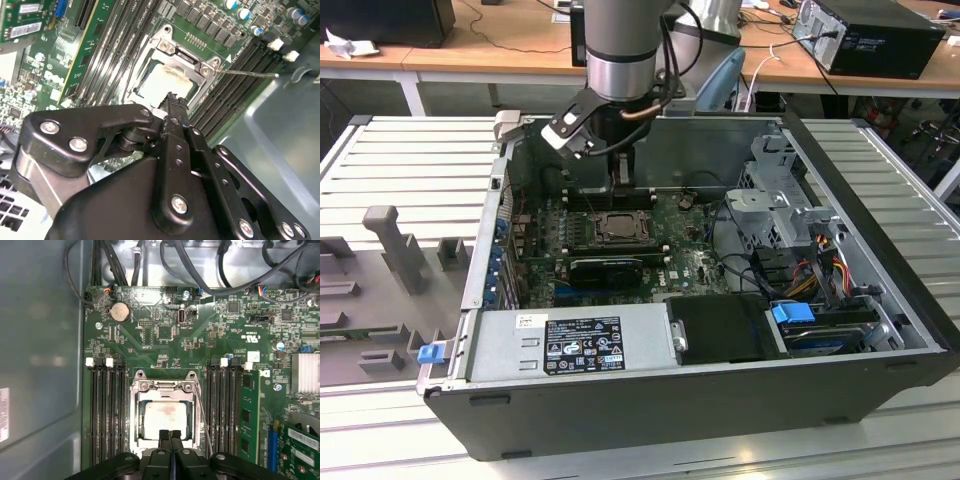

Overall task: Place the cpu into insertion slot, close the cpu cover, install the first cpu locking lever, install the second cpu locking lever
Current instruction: 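Install the first cpu locking lever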

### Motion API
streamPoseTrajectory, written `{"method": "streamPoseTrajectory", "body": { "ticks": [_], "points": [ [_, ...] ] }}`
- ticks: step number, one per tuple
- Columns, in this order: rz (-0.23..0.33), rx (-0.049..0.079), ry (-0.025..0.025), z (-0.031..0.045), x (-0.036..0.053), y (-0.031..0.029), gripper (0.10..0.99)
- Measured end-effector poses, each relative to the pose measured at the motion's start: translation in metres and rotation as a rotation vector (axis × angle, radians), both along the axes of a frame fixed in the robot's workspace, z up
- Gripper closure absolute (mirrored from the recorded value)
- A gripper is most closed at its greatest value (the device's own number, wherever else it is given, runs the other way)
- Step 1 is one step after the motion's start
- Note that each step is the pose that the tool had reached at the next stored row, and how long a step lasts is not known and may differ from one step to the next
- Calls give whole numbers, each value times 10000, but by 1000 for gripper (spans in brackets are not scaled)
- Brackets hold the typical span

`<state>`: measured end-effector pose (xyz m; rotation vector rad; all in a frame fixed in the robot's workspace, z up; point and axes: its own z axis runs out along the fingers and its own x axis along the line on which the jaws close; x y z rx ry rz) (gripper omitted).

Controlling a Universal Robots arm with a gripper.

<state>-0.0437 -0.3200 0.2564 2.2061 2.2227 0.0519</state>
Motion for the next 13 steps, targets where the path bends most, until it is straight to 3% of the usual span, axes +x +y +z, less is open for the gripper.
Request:
{"method": "streamPoseTrajectory", "body": {
  "ticks": [5, 7, 12, 13],
  "points": [
    [0, 0, 0, 154, 0, 0, 980],
    [1, 0, 1, 307, 0, 0, 980],
    [1, -1, 0, 463, 0, 0, 980],
    [53, 0, -1, 464, 0, 0, 980]
  ]
}}
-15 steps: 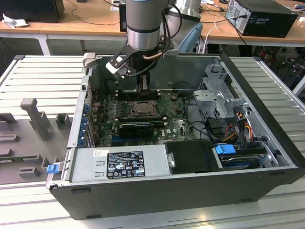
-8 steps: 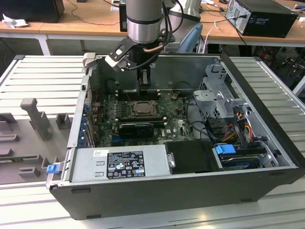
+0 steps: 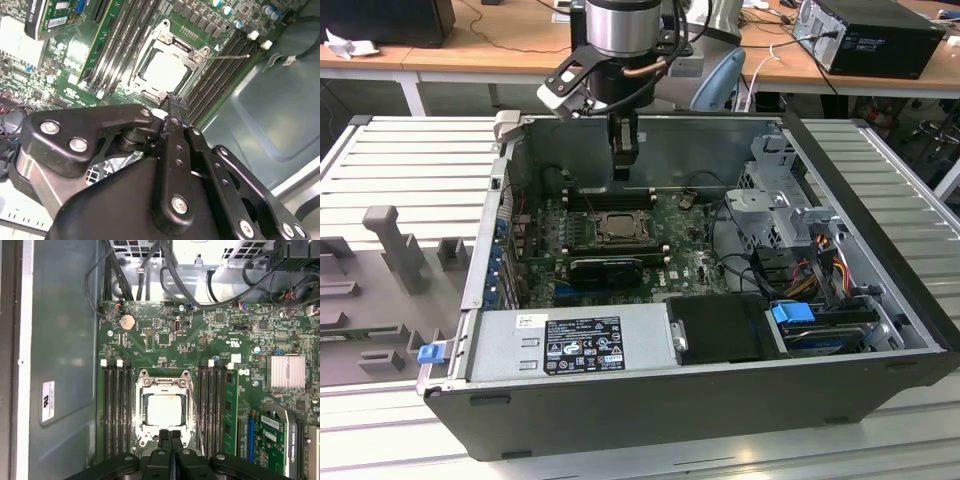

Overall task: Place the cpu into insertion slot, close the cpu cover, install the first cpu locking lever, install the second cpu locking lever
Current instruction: 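Install the first cpu locking lever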

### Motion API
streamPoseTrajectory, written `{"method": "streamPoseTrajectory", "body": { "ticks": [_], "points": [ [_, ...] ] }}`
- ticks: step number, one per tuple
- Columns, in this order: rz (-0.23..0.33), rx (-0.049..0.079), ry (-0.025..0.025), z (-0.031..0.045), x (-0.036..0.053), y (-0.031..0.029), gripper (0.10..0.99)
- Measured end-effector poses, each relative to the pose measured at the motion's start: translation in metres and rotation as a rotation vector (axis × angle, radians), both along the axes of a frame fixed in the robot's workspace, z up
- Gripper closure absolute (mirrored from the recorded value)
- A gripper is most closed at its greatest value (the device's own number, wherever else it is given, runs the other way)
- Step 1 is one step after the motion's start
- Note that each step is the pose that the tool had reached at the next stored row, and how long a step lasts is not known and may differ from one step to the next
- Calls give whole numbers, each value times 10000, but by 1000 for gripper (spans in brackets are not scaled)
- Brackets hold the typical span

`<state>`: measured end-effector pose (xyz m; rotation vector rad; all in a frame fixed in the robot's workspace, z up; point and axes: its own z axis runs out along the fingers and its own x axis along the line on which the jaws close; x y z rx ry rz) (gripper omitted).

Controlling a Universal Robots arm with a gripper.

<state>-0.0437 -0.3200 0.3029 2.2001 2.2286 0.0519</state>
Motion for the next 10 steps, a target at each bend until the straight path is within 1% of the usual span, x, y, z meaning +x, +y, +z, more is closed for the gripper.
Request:
{"method": "streamPoseTrajectory", "body": {
  "ticks": [1, 4, 6, 7, 10],
  "points": [
    [140, -1, 0, 0, 0, 0, 980],
    [1075, -3, 0, -1, 0, 0, 980],
    [1497, -5, 2, -2, 0, 0, 980],
    [1654, -5, 2, -3, 0, 0, 980],
    [1887, -1, 1, -14, 0, 0, 980]
  ]
}}
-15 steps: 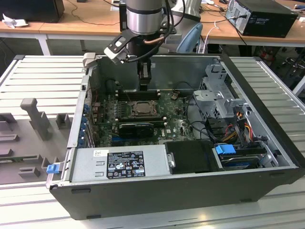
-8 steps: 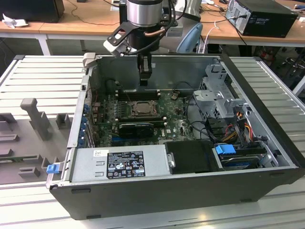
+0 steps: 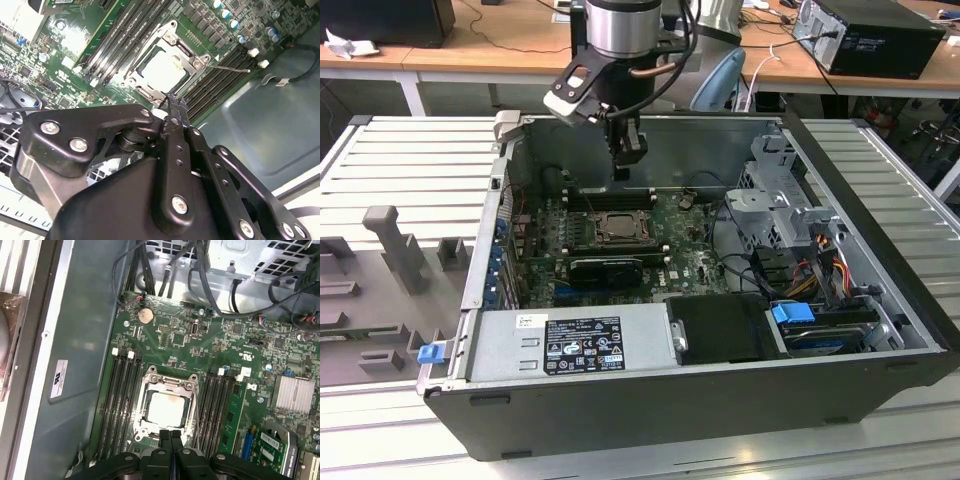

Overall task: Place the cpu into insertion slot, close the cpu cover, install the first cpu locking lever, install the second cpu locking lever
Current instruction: 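Install the first cpu locking lever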

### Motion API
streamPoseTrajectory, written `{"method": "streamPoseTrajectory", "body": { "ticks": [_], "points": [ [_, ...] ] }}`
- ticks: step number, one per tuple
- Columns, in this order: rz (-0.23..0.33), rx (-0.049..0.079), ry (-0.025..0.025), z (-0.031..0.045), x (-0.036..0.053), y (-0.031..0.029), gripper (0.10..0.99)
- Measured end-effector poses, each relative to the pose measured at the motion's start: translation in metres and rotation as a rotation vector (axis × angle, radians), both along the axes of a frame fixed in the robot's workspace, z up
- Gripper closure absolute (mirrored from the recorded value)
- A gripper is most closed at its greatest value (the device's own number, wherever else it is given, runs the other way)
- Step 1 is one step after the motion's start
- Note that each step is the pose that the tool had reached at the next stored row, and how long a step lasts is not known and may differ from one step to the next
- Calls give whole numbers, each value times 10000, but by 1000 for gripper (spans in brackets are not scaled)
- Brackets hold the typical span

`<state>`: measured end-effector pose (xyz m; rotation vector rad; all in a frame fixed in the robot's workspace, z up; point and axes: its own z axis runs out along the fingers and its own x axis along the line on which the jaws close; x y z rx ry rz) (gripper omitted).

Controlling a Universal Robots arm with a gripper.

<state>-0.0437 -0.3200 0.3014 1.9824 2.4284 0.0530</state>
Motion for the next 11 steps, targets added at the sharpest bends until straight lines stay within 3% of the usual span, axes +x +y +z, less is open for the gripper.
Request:
{"method": "streamPoseTrajectory", "body": {
  "ticks": [11],
  "points": [
    [1205, -2, 0, -3, 0, 0, 980]
  ]
}}
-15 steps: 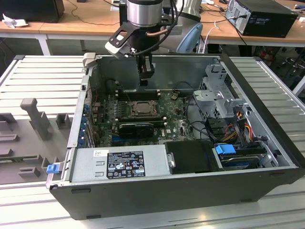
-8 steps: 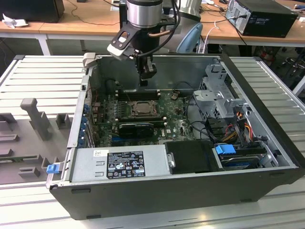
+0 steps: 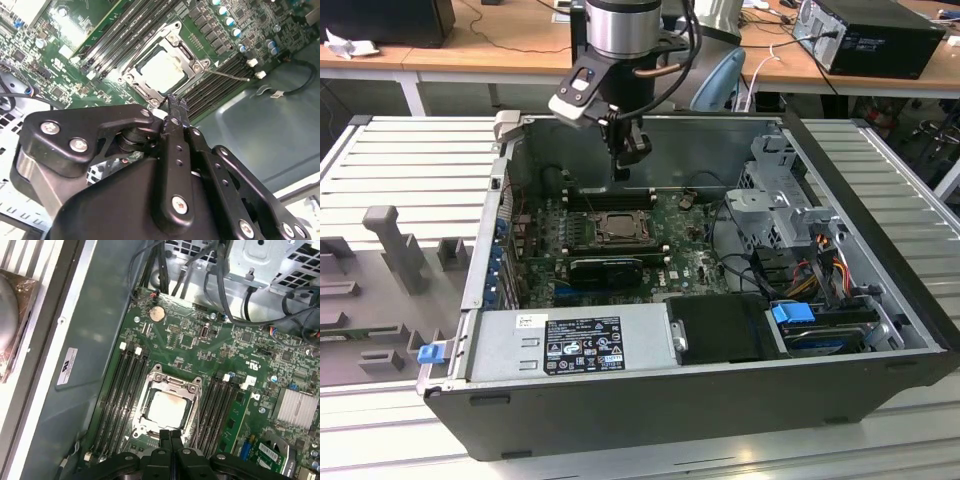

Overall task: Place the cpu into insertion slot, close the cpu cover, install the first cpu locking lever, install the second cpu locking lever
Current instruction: 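Install the first cpu locking lever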

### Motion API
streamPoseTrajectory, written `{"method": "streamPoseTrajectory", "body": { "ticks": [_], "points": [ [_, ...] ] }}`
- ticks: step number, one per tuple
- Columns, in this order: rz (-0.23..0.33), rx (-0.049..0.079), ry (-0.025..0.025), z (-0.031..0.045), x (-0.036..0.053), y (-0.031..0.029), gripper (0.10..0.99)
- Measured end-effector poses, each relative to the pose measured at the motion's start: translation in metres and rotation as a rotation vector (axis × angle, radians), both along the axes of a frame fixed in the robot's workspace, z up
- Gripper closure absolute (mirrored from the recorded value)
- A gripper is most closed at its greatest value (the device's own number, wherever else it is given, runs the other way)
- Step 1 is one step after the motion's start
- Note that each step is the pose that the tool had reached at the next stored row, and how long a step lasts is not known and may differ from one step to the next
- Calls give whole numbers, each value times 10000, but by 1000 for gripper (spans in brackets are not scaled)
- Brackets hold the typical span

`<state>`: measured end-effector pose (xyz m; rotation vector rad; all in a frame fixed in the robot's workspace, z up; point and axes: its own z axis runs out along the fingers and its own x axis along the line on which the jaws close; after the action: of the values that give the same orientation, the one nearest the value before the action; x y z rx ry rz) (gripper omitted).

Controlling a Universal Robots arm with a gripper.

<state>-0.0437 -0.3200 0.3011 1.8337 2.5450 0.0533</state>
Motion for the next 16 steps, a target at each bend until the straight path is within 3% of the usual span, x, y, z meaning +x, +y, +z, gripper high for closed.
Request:
{"method": "streamPoseTrajectory", "body": {
  "ticks": [16],
  "points": [
    [1771, 0, -1, -9, 0, 0, 980]
  ]
}}
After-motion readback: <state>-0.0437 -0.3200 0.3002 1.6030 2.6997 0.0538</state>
